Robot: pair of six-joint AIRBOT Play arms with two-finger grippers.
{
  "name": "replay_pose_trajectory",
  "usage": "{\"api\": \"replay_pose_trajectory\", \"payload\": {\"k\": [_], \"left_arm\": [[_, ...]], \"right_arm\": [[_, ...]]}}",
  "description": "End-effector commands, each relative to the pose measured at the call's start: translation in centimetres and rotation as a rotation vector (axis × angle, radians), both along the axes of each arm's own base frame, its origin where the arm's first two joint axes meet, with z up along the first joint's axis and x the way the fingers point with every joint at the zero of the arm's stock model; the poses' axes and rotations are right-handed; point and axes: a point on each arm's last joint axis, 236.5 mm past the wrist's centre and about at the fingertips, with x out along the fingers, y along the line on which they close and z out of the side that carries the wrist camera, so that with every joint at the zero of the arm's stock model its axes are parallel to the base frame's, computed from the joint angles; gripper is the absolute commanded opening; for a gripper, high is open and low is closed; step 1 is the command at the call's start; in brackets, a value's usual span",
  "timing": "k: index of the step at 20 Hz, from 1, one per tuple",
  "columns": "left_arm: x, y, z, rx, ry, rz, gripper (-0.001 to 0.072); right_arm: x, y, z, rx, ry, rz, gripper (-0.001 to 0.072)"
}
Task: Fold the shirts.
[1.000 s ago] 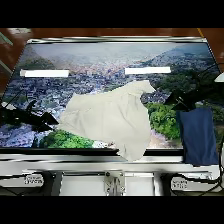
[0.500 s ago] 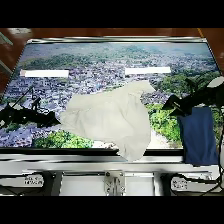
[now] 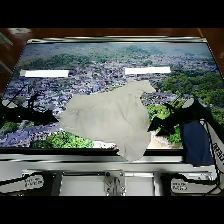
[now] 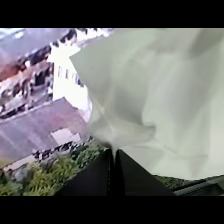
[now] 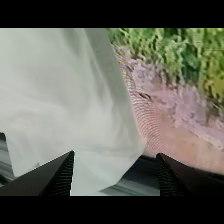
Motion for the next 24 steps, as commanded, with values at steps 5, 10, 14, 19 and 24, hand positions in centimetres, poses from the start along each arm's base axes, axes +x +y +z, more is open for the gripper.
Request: {"api": "replay_pose_trajectory", "payload": {"k": [5,10,14,19,24], "left_arm": [[0.7,0.1,5.0,0.04,-0.142,0.003,0.0041],[3.4,-0.3,13.9,0.054,-0.394,0.026,0.004],[5.3,-1.3,36.5,0.077,-0.989,0.098,0.004],[-8.2,-3.5,64.0,0.222,-1.756,0.203,0.0041],[-17.2,-6.2,67.5,0.234,-1.878,0.216,0.004]], "right_arm": [[0.8,3.7,-2.3,-0.019,-0.054,-0.065,0.0309],[5.4,6.6,4.6,0.138,-0.295,-0.022,0.0065],[13.1,5.7,27.8,0.071,-1.026,0.084,0.0065],[3.1,-0.6,62.4,-0.265,-1.929,-0.115,0.0065],[-8.7,-2.0,69.8,-0.309,-2.148,-0.229,0.0065]]}}
